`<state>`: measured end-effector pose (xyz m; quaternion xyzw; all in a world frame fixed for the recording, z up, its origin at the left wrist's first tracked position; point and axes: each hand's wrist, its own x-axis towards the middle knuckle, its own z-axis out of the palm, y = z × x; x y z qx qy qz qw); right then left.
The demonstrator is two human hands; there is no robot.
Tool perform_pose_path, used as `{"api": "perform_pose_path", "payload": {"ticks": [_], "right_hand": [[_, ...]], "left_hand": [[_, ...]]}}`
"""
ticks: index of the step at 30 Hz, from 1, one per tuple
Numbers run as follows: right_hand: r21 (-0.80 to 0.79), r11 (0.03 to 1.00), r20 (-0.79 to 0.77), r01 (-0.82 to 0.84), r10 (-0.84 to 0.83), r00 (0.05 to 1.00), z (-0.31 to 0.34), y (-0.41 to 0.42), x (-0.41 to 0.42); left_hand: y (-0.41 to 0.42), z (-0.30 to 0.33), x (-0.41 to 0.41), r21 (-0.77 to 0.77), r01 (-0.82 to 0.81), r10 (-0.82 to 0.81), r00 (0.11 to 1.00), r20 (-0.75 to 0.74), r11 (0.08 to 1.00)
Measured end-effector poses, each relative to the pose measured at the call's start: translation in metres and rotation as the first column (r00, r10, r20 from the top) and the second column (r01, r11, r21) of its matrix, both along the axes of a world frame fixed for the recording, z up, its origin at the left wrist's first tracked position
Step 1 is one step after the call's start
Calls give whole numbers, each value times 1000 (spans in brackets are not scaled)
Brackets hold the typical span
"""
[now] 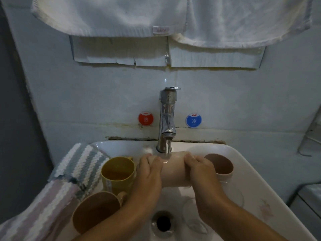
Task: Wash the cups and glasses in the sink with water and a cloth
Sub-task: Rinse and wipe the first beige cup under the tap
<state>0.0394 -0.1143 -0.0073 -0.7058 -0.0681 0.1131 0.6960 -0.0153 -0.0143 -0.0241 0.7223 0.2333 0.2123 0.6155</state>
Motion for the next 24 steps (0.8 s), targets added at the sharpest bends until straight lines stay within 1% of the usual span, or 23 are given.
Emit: {"api": "perform_pose_path", "payload": {"ticks": [3, 6, 8, 11, 13, 15, 17, 19, 24], "right_hand": [[-29, 997, 36, -69, 70, 997, 1, -2, -5], [-57, 994, 43, -91, 93, 995, 5, -2, -8], [-58, 994, 45, -96, 98, 994, 6, -2, -9], [-38, 997, 55, -72, 74, 996, 4, -1, -6], [-47, 998, 42, -41, 43, 998, 4, 1, -4], [-97, 994, 38, -41, 44, 998, 3, 2, -1], [-176, 982, 53, -74, 84, 995, 2, 3, 0], [-212, 973, 72, -93, 111, 991, 2, 3, -1], [-102, 993, 15, -65, 66, 998, -1, 3, -4]], "left_hand": [[1, 1, 0, -49, 11, -12, 1000, -15, 999], [4, 4, 0, -73, -8, 7, 1000, -12, 997], [6, 5, 2, -64, -28, 27, 1000, -15, 998], [7, 3, 5, -2, -49, 49, 998, -28, 999], [5, 5, 2, -38, -40, 40, 999, 2, 998], [3, 7, 1, -57, -49, 50, 999, 18, 997], [2, 7, 1, -30, -55, 55, 998, 14, 998], [4, 8, 1, -28, -46, 46, 999, -1, 999], [5, 8, -2, -39, -6, 6, 1000, -5, 999]]}}
